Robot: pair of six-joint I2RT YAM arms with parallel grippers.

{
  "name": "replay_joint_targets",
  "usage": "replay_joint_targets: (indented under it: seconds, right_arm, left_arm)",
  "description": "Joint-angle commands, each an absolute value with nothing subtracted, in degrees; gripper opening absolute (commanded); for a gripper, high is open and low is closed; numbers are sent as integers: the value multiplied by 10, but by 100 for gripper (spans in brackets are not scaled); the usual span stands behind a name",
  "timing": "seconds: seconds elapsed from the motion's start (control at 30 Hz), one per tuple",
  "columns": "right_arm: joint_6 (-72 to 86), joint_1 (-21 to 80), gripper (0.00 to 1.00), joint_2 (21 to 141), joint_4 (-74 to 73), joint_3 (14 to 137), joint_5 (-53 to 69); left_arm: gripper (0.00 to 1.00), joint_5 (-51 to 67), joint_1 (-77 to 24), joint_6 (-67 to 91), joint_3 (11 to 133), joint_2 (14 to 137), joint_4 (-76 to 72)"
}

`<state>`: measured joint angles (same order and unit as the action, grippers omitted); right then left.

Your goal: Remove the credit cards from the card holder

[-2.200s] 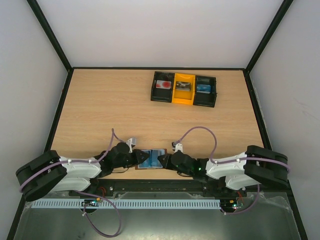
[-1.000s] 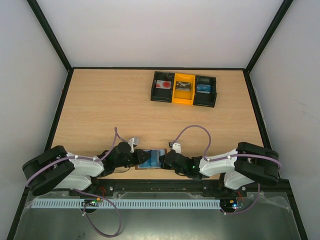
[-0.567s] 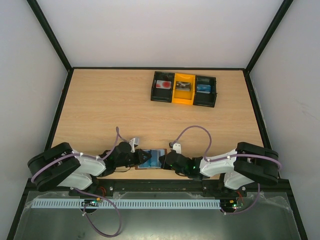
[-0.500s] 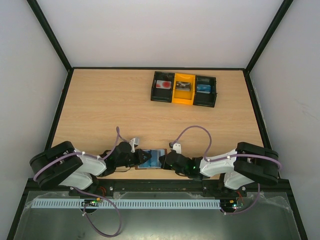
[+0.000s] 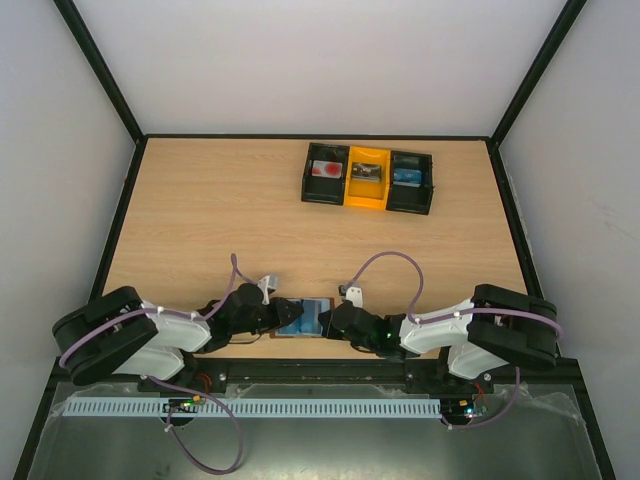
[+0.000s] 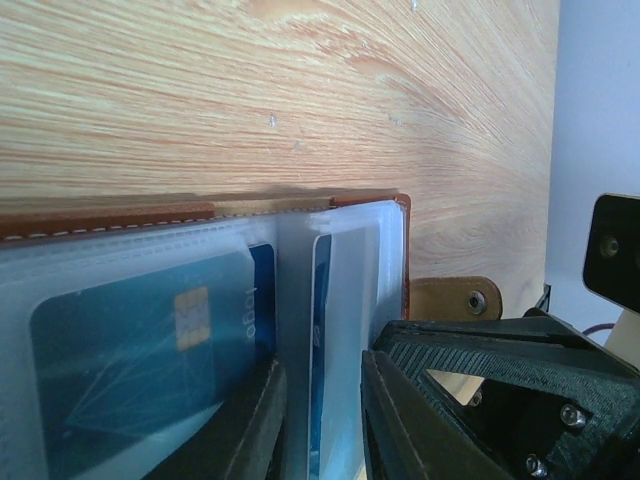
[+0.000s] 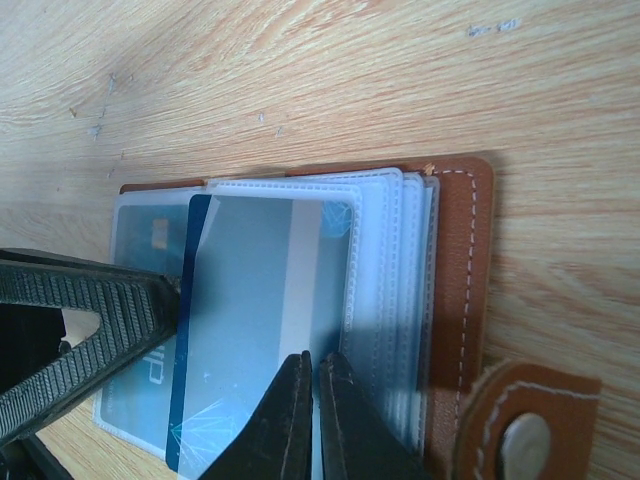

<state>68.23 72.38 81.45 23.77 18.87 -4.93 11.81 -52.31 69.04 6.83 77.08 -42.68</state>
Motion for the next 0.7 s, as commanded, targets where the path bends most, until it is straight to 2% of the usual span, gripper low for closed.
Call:
replay_joint_targets:
  seconds: [0.0,0.23,0.43,0.67]
  right_arm:
    - [690,725,6,824,222,169,-51]
    - [687,724,4,827,231,167,-47]
    - [687,724,3,827,232,168,-47]
    - [686,724,3,831,239,168,-43]
  left_arm:
    - [23,94,-523,679,70,750,-378]
    - [24,116,-523,683,65,768,-424]
    - [17,133,-522,692,53,793,-474]
    - [18,139,-521,693,53,797,-493]
